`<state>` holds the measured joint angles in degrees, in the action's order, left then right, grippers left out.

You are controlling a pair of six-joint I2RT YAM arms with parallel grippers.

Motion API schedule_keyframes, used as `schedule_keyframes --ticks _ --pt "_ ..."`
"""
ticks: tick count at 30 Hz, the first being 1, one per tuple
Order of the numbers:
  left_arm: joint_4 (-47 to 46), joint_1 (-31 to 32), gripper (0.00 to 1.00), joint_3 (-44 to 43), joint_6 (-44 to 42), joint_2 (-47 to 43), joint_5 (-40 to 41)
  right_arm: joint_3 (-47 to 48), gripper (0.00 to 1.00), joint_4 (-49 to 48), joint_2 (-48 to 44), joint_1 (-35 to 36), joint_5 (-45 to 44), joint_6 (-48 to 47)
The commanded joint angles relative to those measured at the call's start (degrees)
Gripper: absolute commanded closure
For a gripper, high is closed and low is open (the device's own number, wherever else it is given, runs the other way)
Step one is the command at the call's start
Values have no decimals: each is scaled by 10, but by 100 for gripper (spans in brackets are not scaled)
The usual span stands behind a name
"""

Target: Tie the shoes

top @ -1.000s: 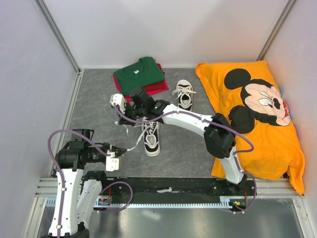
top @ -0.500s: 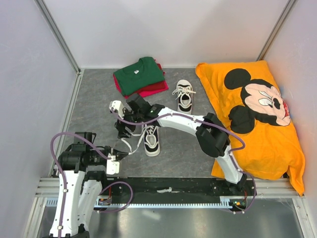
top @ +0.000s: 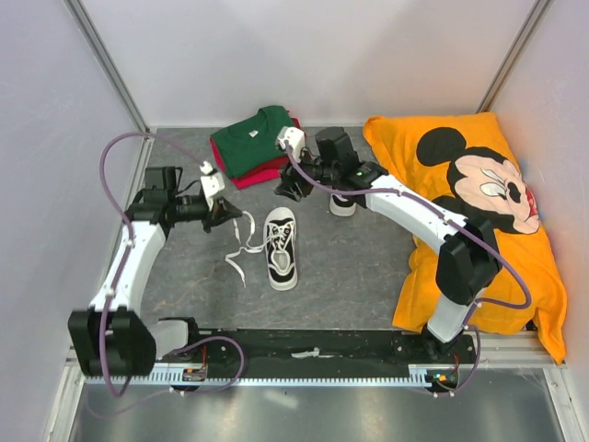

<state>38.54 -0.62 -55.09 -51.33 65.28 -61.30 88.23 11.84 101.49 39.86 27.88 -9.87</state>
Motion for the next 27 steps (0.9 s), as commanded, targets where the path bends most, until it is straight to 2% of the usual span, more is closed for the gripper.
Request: schedule_keyframes --ticks 1,4,7,17,21,27 --pt "-186 -1 99 -52 188 94 51 -67 49 34 -25 -6 5 -61" --pt "-261 0 98 -70 252 163 118 -100 52 39 -30 -7 23 -73" --pt "-298 16 98 -94 290 231 196 -112 53 38 -27 -2 33 -70" --pt "-244 15 98 -155 284 374 333 -84 55 14 28 48 -32 -53" --pt "-222 12 98 -169 308 409 345 -63 55 19 46 72 -61 -61" --pt "-204 11 99 -179 345 429 339 -3 41 20 94 138 -103 -60"
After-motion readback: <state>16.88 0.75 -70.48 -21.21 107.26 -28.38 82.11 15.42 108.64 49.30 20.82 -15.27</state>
